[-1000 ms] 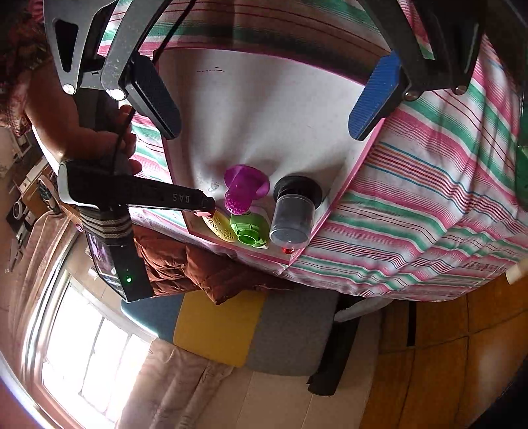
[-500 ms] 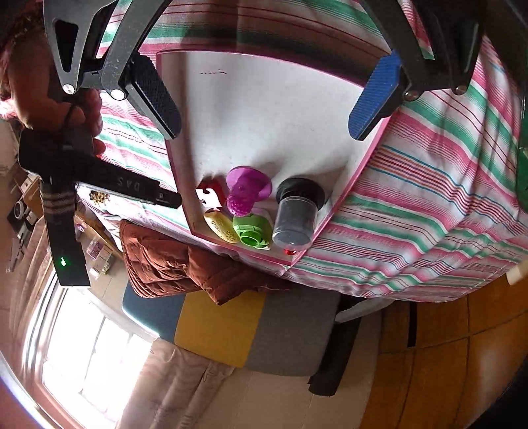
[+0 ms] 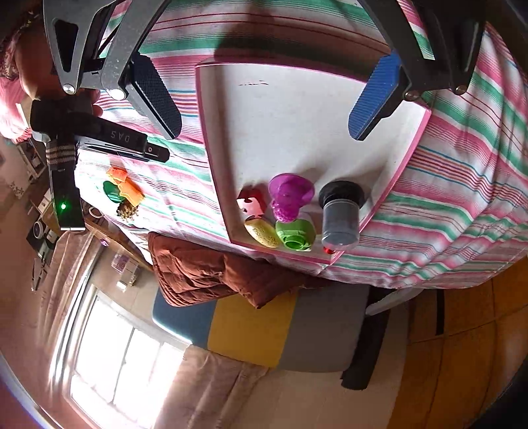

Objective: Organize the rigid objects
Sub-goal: 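Reach the right gripper toward the orange scoop-shaped piece on the bedspread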

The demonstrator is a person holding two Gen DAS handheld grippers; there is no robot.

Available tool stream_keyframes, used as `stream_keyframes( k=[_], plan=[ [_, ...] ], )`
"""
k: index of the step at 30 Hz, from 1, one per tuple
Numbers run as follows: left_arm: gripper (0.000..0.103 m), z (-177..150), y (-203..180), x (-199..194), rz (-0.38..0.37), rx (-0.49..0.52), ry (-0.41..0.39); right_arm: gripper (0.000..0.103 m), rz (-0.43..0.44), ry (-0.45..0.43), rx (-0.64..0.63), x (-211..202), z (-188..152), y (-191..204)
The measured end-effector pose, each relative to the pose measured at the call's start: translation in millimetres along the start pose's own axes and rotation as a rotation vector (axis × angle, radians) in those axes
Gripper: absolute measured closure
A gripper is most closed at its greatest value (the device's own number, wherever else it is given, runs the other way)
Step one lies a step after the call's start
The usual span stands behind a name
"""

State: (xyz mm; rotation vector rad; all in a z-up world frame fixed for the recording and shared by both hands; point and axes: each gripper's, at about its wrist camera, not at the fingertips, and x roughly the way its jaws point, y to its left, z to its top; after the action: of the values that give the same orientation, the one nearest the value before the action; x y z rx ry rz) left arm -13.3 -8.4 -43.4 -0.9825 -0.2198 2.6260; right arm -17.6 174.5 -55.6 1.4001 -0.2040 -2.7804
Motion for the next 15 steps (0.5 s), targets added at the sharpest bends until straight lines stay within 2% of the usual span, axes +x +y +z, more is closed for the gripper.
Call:
stream_keyframes(
  k=[5,9,11,15],
  plan=[
    [0.001,-1,-12,-3,-0.030,0.026,0.000,0.067,-0.068,-0.014,0.016,-12,-16,-30],
    [0.000,0,-25,-1,-0.057,0.060,0.032,0.066,-0.108,-0.020,0.043,-18,-27,-61],
    [0.000,1,-31,-1,-0.068,0.070,0.040,0.061,-0.107,-0.035,0.084,-23,-32,-81],
    [0.000,2,-44,0,-0.086,0.083,0.049,0.058,-0.096,-0.086,0.151,-34,-34,-116]
  ],
)
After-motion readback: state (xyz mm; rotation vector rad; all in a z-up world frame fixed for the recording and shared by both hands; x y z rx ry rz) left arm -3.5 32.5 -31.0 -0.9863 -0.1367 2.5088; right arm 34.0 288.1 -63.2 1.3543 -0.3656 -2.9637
